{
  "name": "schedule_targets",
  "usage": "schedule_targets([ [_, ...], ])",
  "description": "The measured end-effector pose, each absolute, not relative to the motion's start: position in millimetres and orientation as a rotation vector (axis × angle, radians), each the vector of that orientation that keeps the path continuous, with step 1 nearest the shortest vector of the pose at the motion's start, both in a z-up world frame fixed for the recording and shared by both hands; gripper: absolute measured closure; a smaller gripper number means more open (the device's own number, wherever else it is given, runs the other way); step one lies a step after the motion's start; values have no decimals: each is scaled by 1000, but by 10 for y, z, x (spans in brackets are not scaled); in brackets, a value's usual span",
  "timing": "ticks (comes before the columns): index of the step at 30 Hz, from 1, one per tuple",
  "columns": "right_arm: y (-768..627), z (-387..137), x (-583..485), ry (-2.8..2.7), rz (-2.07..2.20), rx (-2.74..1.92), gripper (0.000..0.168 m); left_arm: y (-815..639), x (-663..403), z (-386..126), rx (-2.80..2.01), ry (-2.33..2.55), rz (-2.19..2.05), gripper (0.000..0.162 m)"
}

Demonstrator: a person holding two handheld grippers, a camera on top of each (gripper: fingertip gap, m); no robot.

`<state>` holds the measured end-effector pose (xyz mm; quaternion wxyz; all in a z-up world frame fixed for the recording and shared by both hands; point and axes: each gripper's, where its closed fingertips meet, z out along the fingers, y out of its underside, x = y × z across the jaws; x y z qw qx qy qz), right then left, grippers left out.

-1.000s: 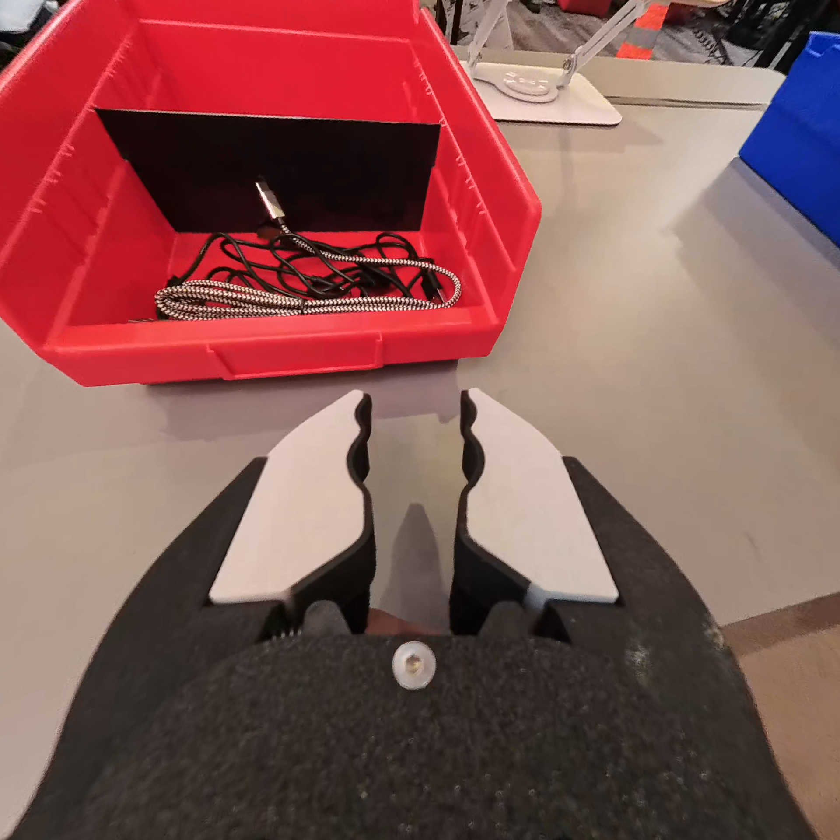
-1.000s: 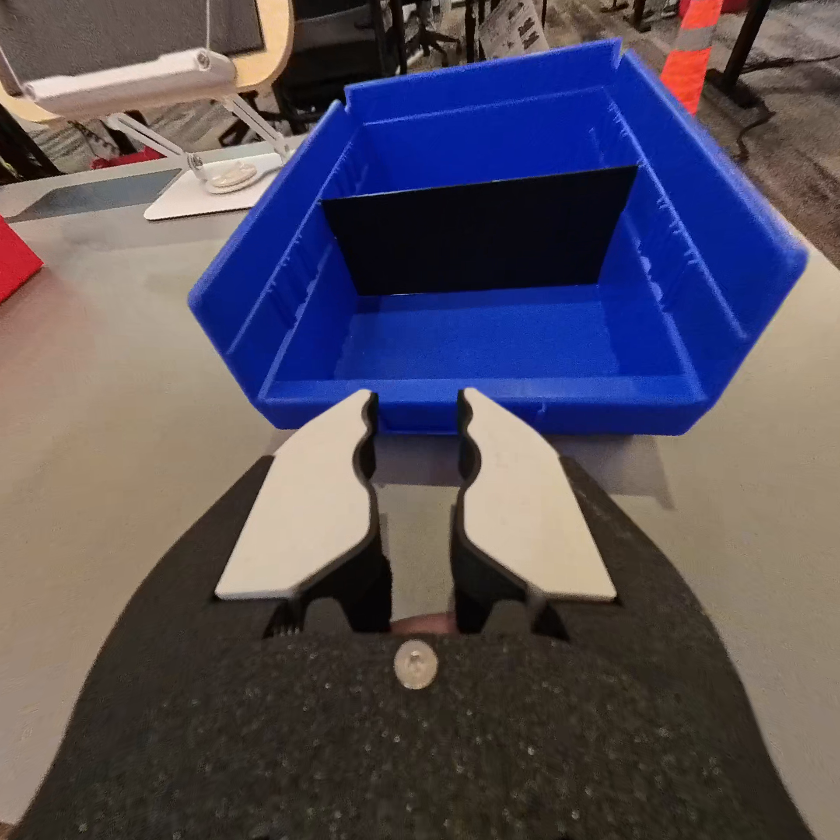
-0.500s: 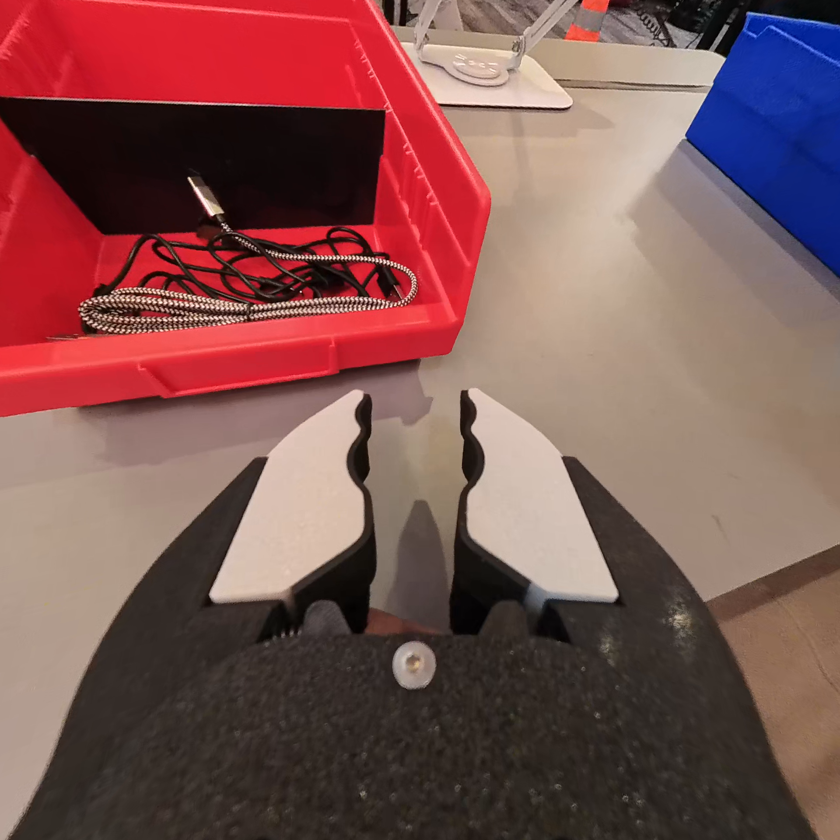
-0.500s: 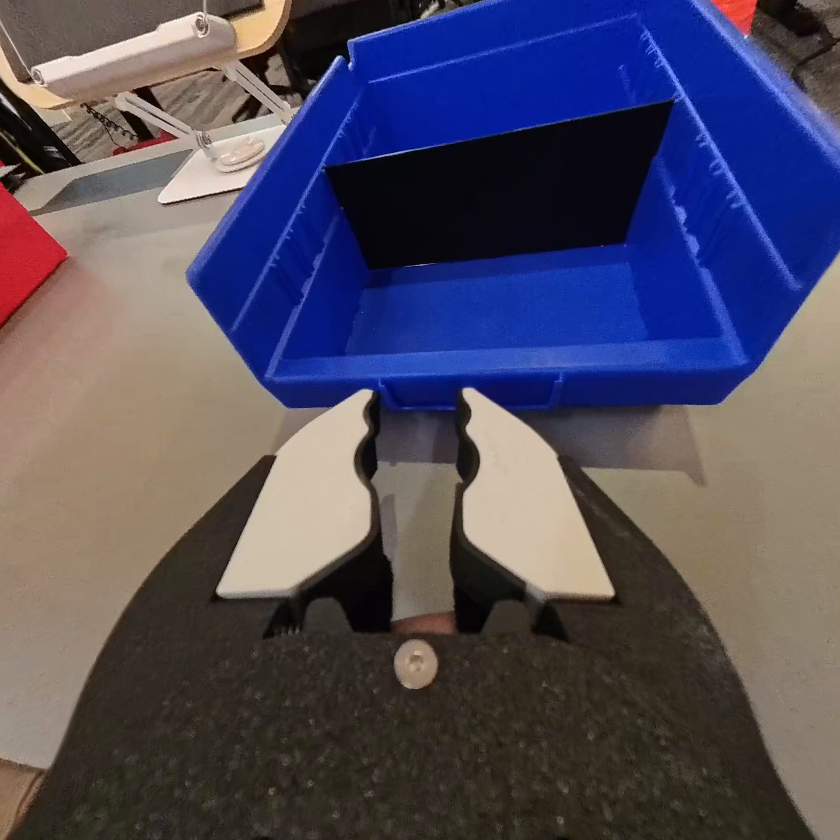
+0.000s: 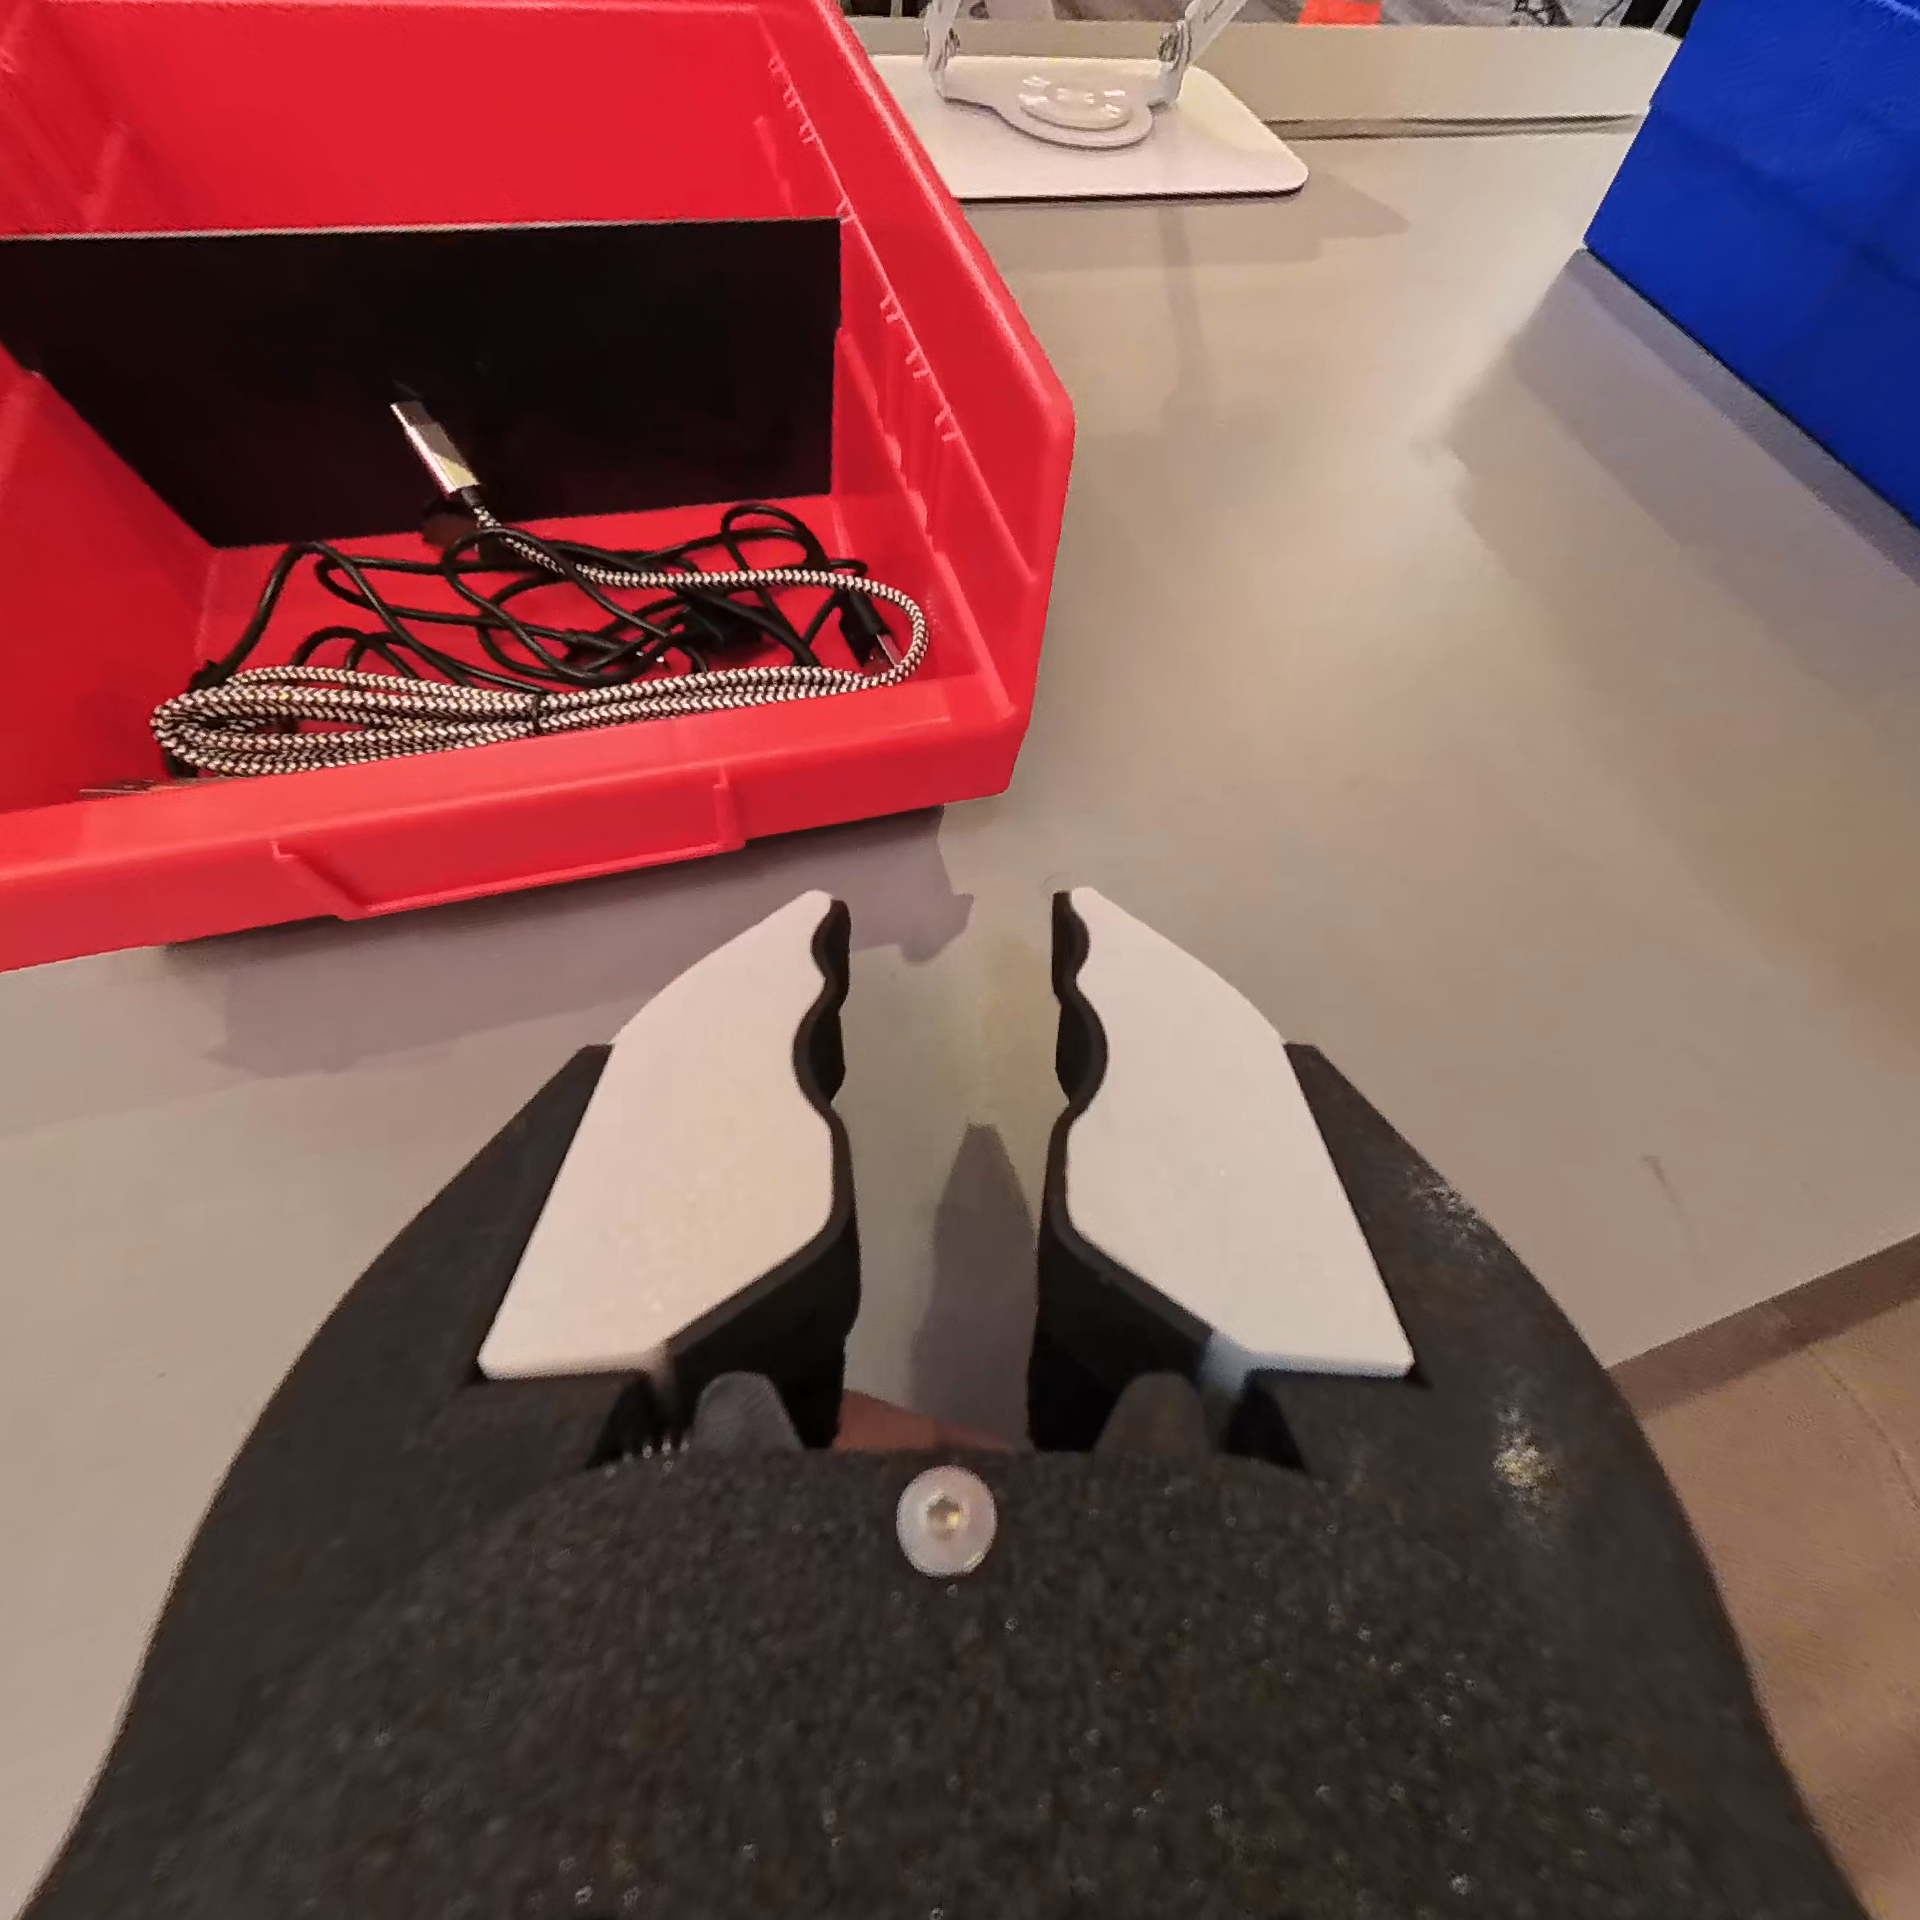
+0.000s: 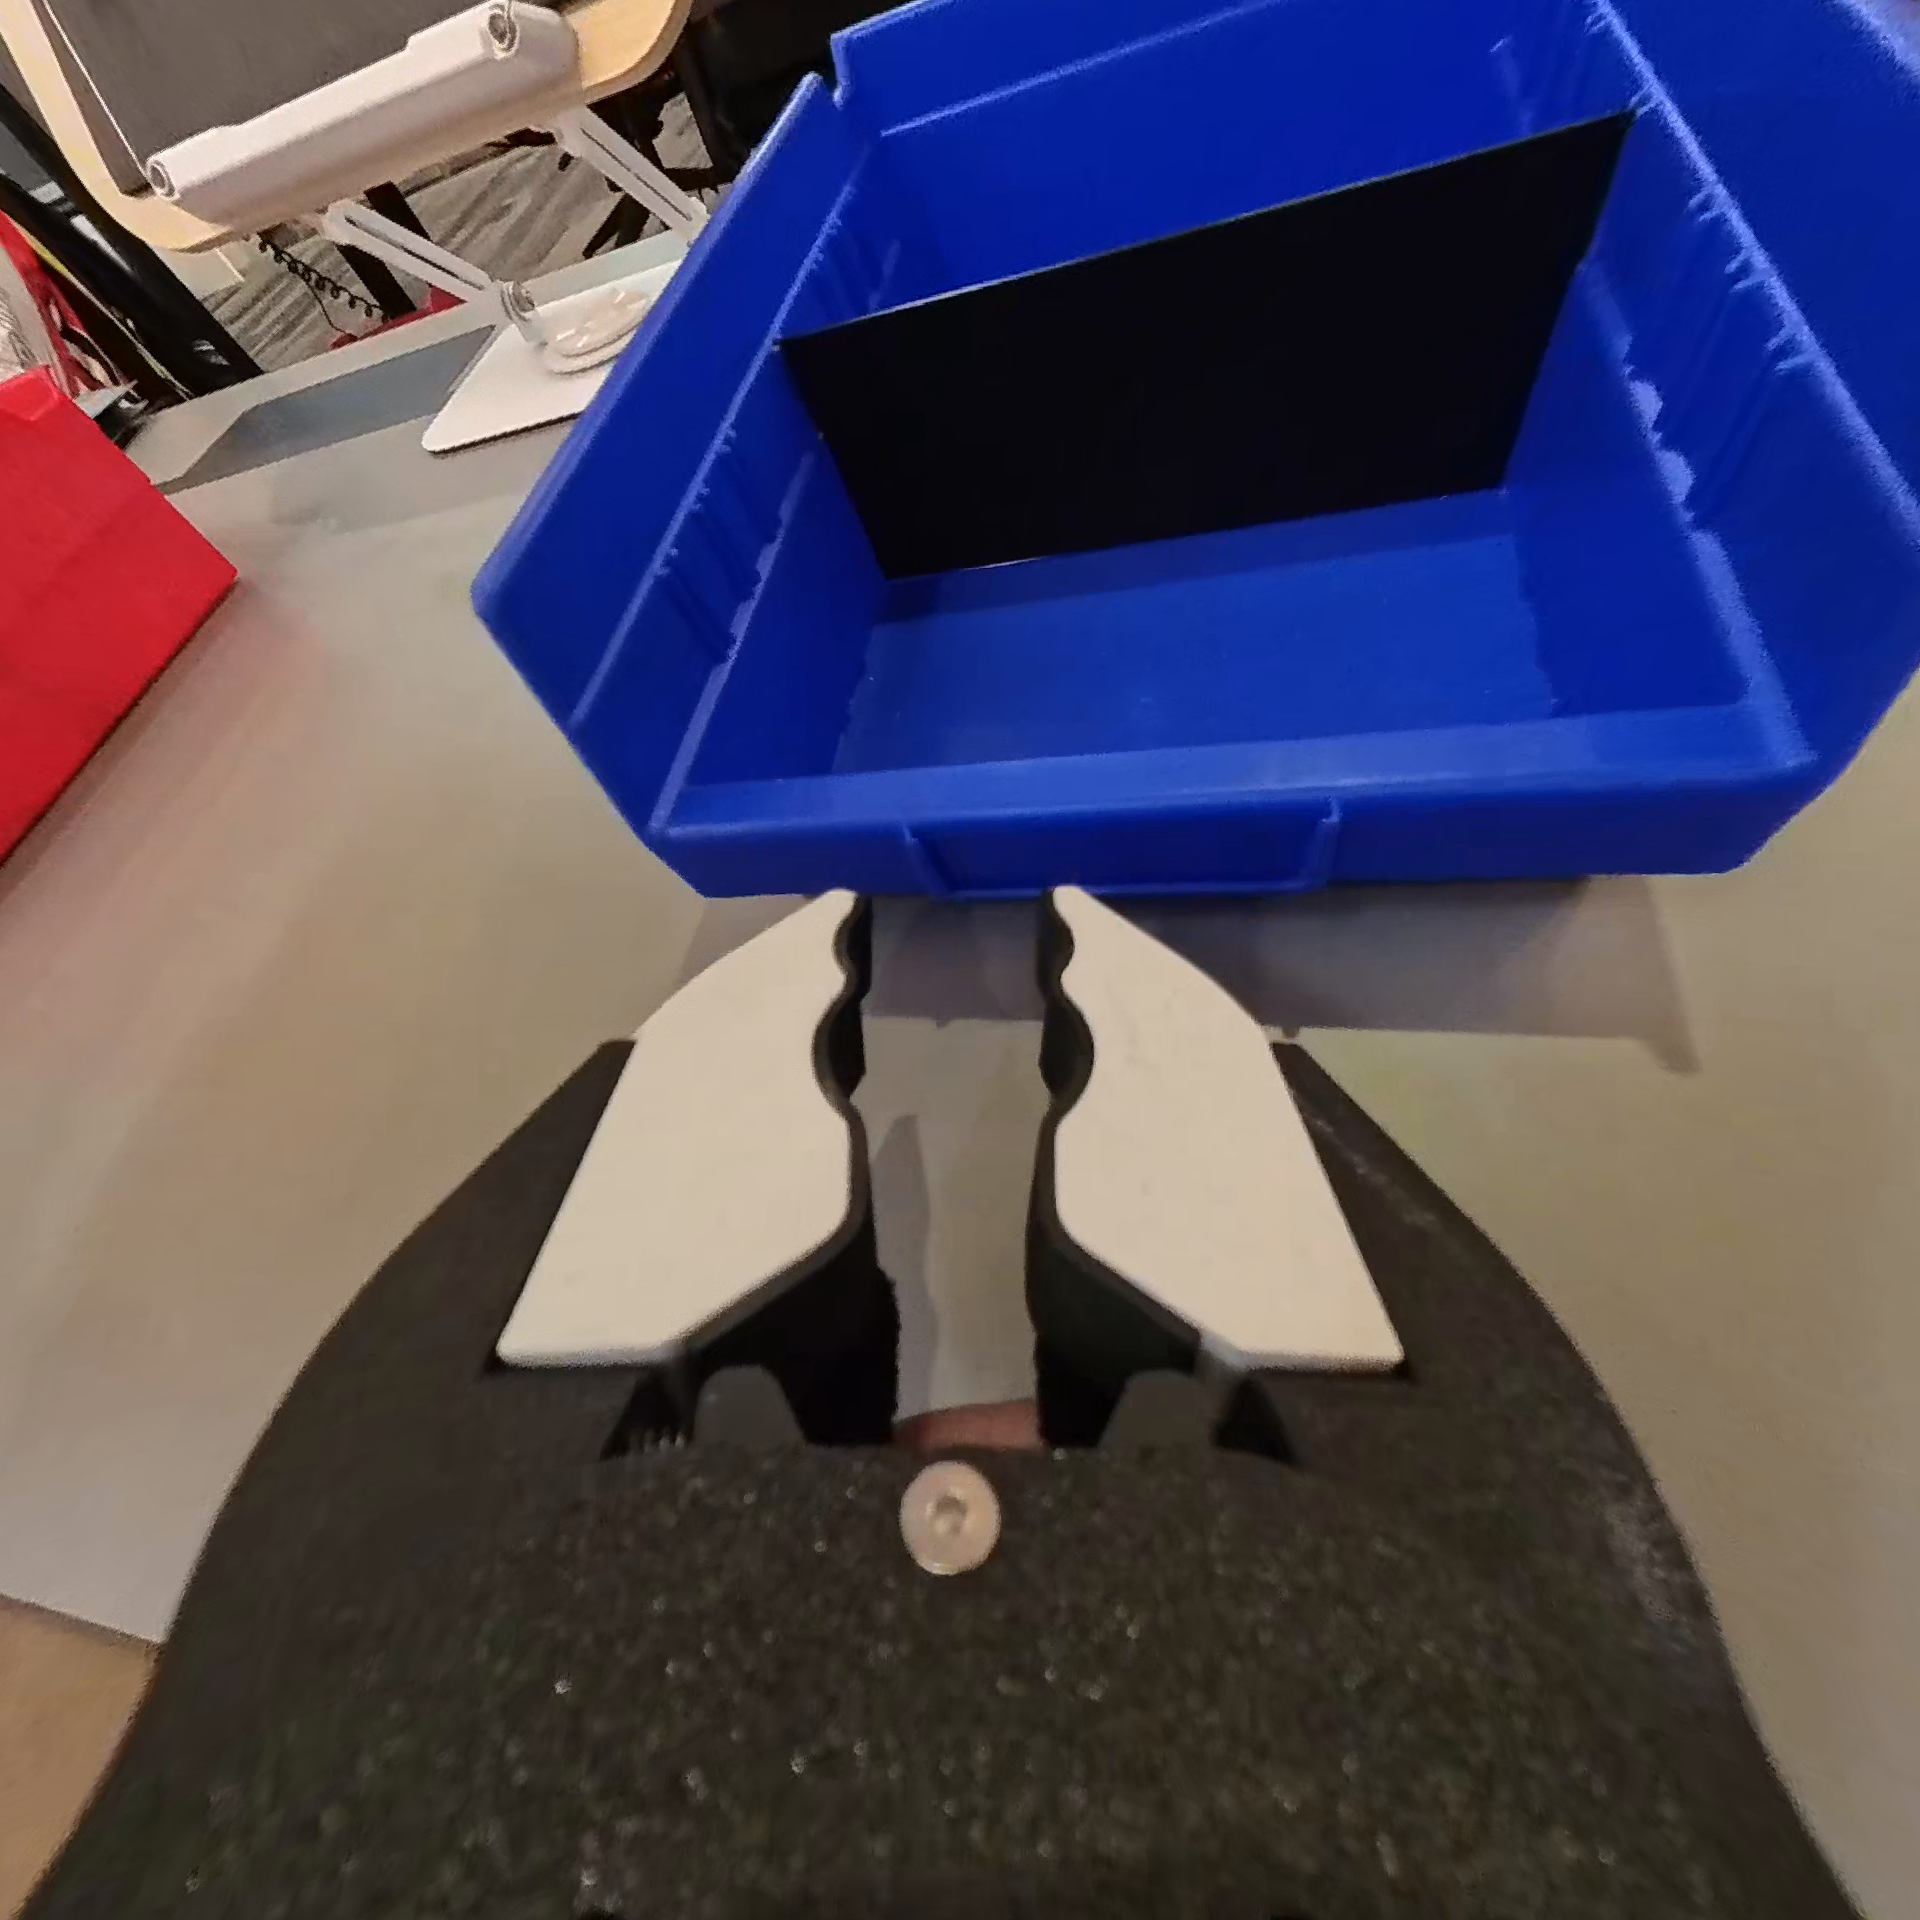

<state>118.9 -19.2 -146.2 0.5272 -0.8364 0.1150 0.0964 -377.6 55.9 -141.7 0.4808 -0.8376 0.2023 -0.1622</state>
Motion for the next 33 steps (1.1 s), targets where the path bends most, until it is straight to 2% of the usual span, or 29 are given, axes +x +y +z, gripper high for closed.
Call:
schedule_targets([
  [6,-153,-1488,1167,264,224,-2018,141,671,-3735,-1135,-2099,716,-453,127],
  [10,-125,-1485,1129,266,268,-2013,141,1220,-4028,-985,-2223,1096,-173,125],
  [13,-135,-1490,1073,270,308,-2014,141,1694,-4234,-1134,-2383,1290,-26,119],
  [16,-168,-1493,1044,260,305,-2020,141,1964,-4284,-1450,-2563,1366,-69,112],
  [21,-210,-1499,1091,267,291,-2018,141,2091,-4322,-1886,-2748,1404,-113,113],
  [27,-254,-1510,1183,338,352,-2000,143,2103,-4318,-1640,-2681,1404,-31,156],
  [33,-239,-1520,1129,324,362,-2013,144,2280,-4610,-1099,-2494,1437,332,158],
])
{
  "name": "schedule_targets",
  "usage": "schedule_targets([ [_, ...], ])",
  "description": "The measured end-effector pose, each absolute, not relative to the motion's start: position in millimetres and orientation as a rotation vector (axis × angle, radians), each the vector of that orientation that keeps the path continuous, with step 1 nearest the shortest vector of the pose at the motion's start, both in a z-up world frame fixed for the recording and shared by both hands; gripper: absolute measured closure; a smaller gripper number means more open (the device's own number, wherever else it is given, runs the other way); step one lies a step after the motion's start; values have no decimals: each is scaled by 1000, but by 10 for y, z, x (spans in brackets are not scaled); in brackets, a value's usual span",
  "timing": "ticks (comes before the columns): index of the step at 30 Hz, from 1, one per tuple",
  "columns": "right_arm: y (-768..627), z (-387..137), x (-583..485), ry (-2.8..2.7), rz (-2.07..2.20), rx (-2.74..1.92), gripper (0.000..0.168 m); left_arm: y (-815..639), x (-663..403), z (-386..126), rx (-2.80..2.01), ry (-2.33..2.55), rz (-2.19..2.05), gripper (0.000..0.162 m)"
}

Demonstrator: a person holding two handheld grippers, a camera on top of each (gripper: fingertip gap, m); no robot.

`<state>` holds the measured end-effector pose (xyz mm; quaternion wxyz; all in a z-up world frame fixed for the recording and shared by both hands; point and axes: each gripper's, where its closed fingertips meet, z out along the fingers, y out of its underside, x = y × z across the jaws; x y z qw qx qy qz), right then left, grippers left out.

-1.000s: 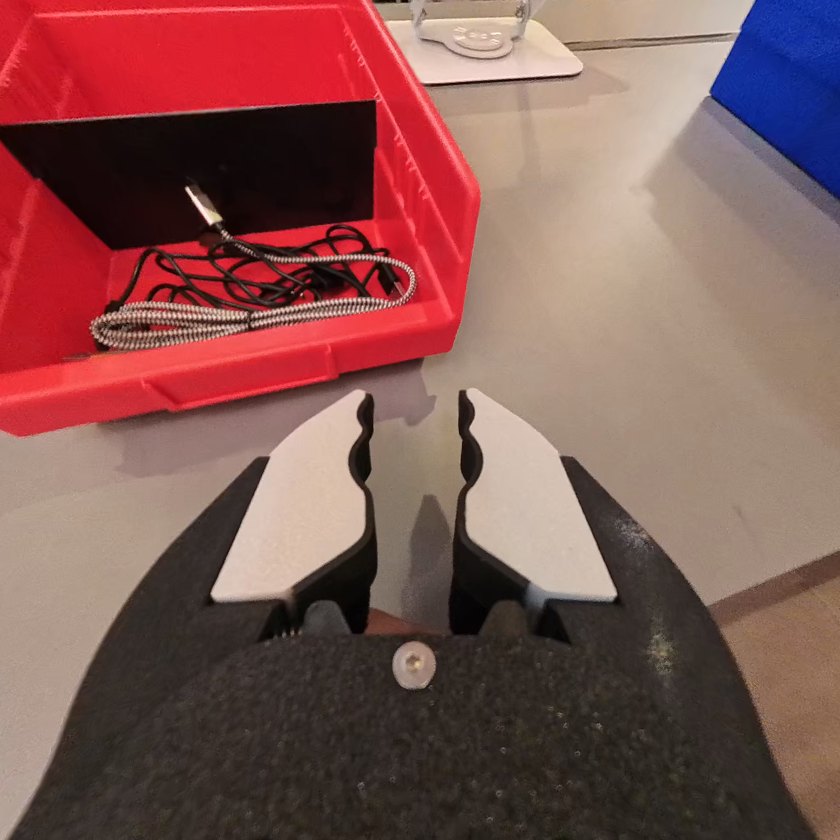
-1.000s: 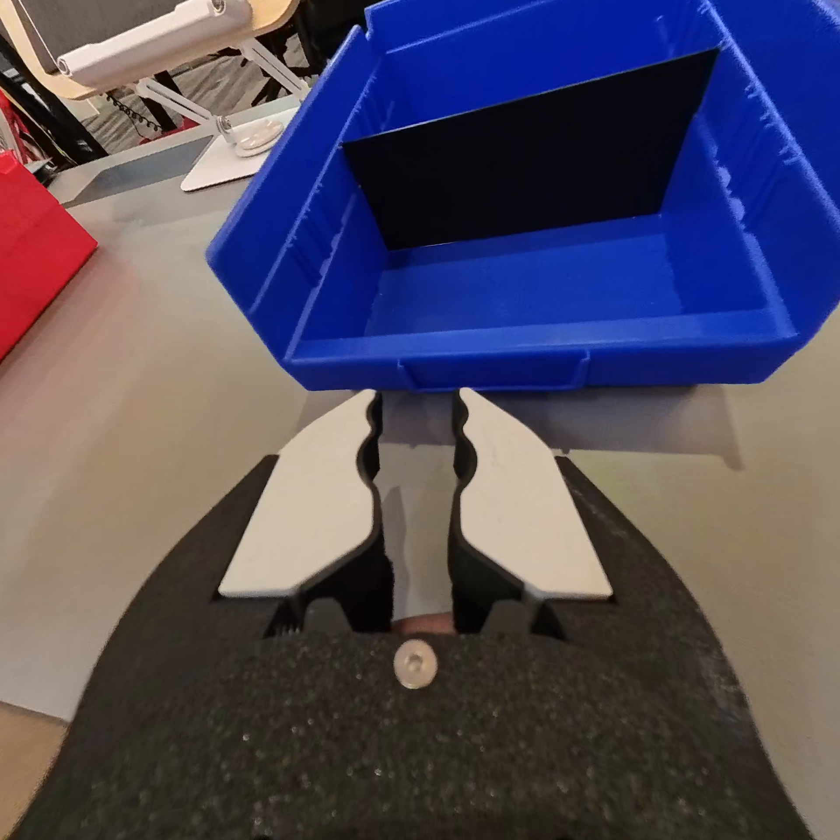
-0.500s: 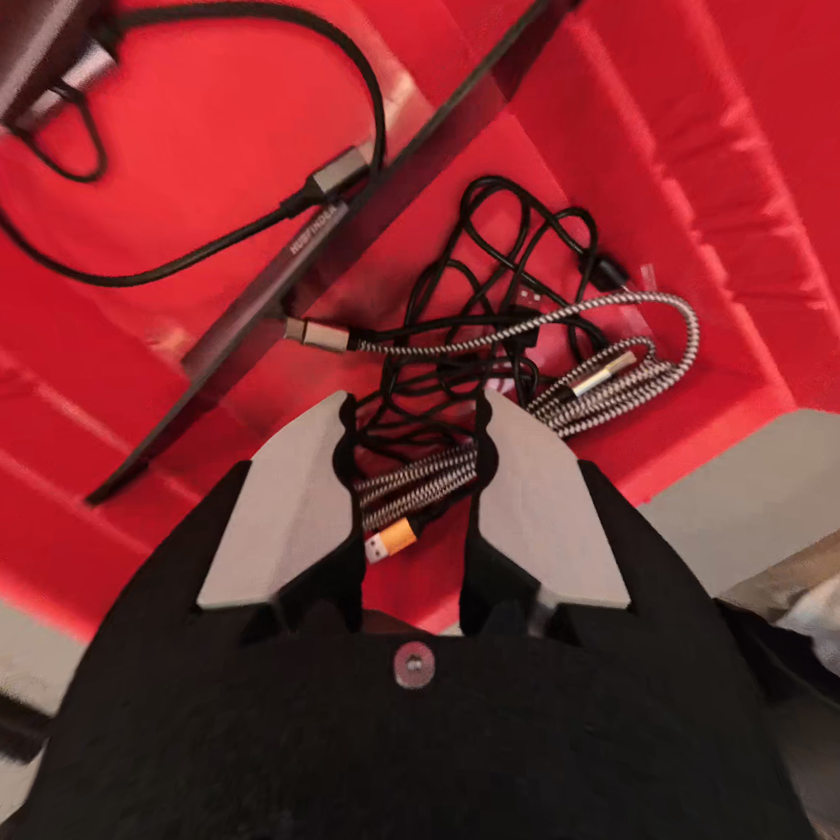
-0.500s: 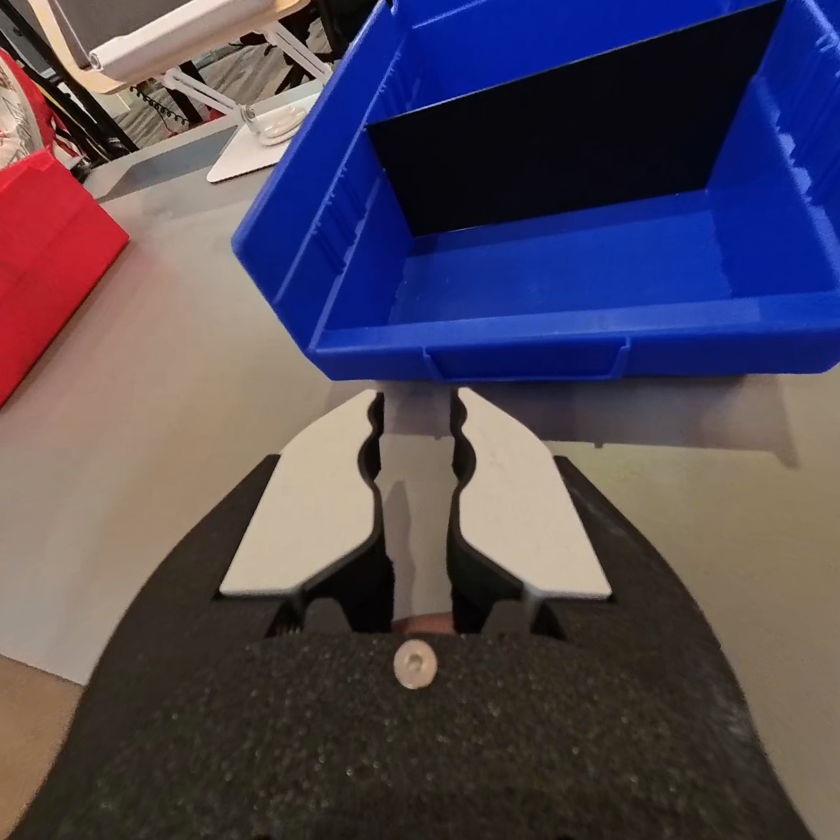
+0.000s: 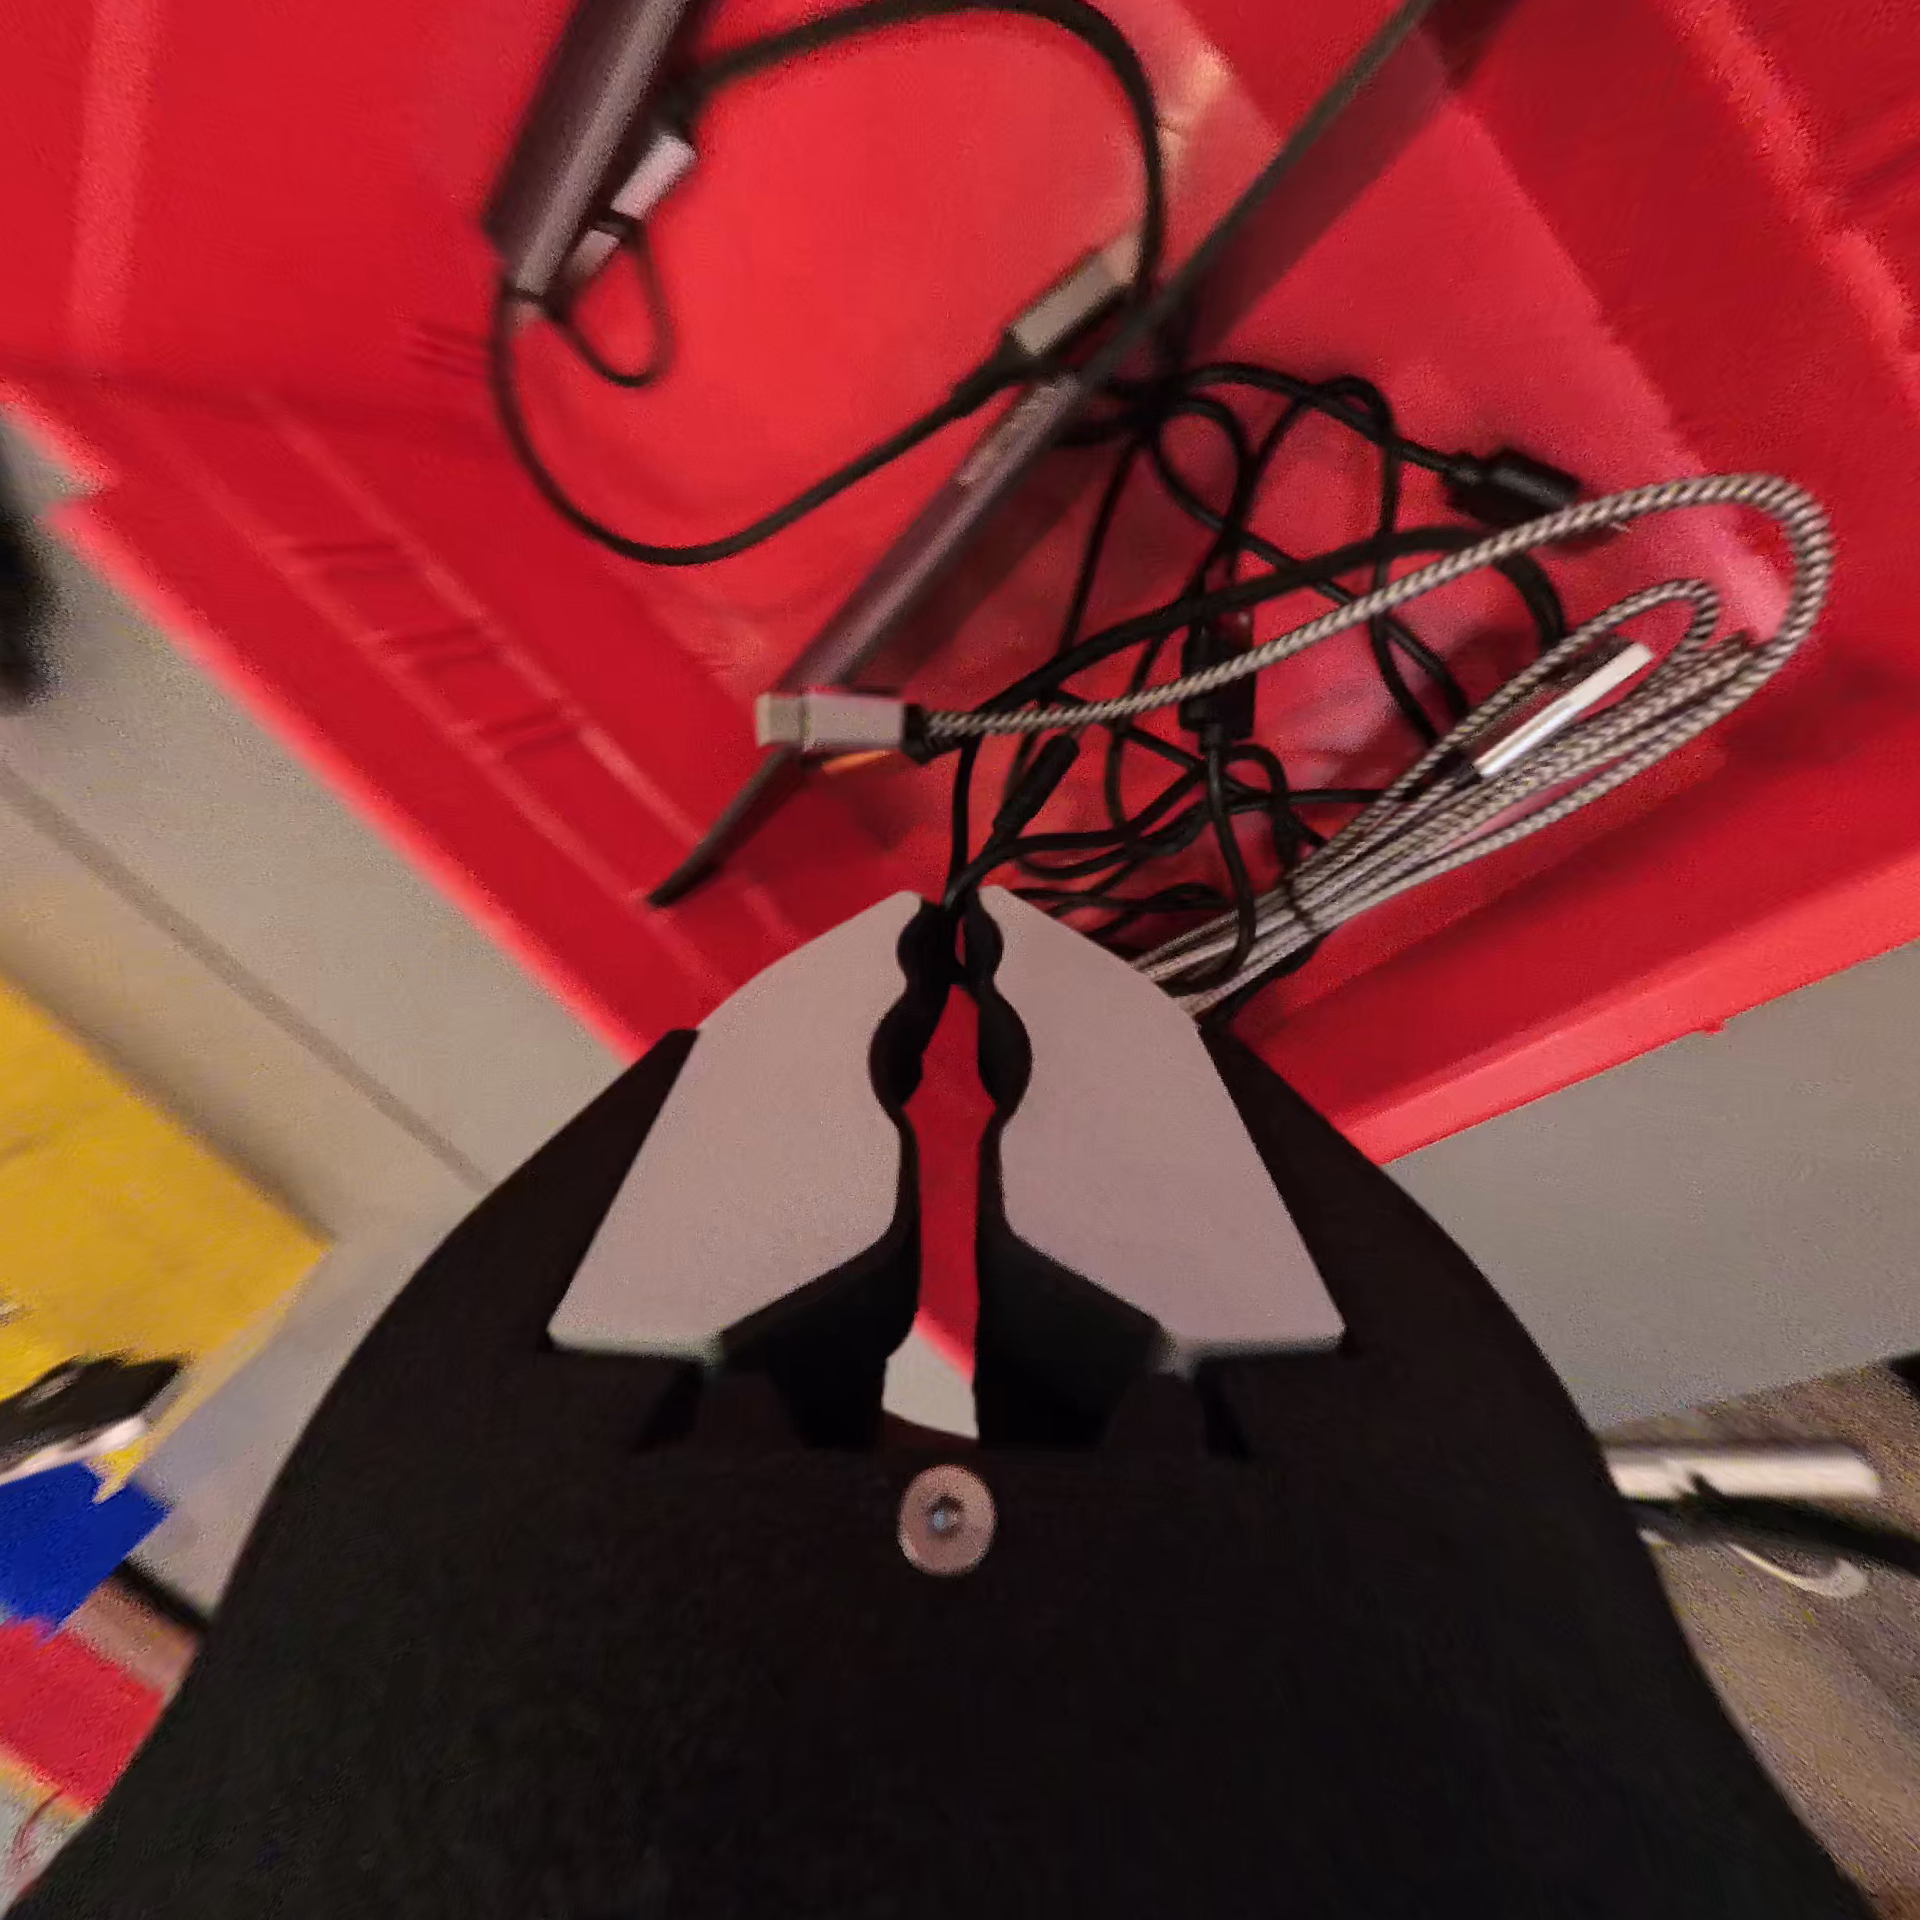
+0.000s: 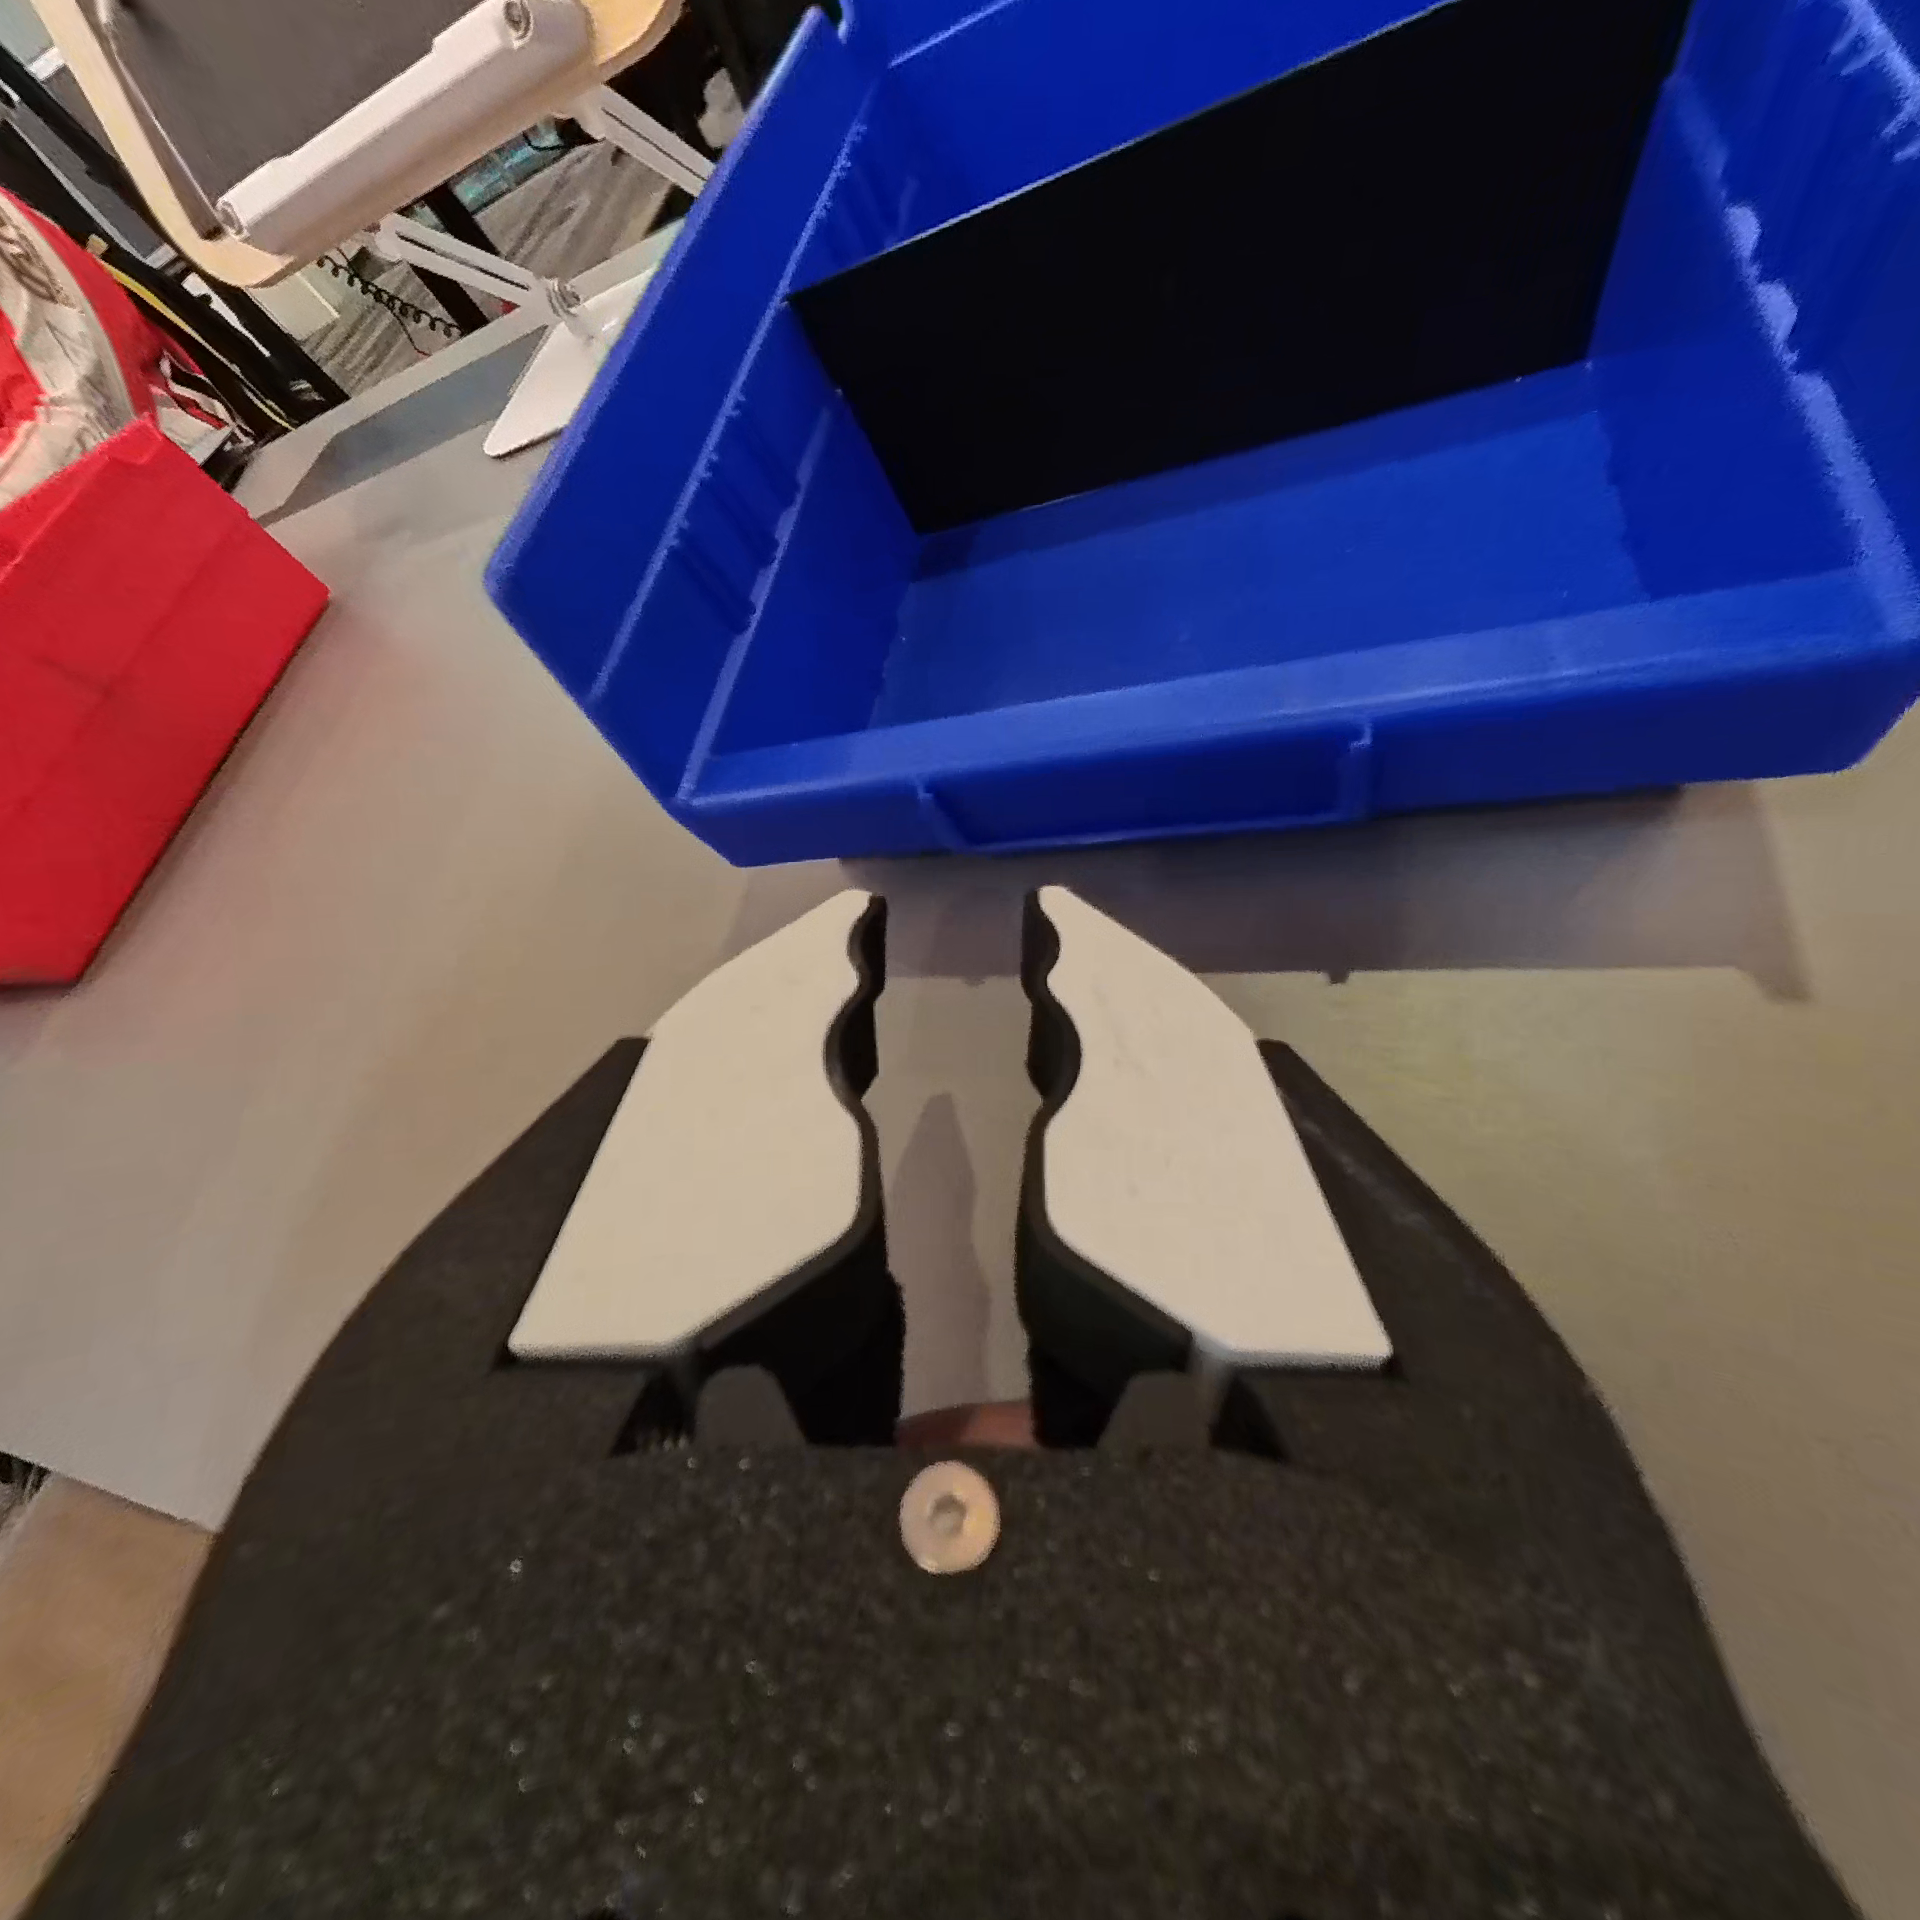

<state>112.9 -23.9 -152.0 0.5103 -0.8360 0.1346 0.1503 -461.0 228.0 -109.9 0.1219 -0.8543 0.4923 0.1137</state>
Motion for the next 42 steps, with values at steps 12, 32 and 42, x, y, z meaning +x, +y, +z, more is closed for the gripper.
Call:
schedule_targets([
  [12,-237,-1505,1027,275,358,-2023,144,2563,-4687,300,-1976,1262,777,159],
  [32,-284,-1545,895,236,411,-2056,144,2254,-4888,869,-1907,1270,664,159],
  [42,-275,-1571,835,219,426,-2073,144,1694,-4397,485,-1883,1572,248,158],
])
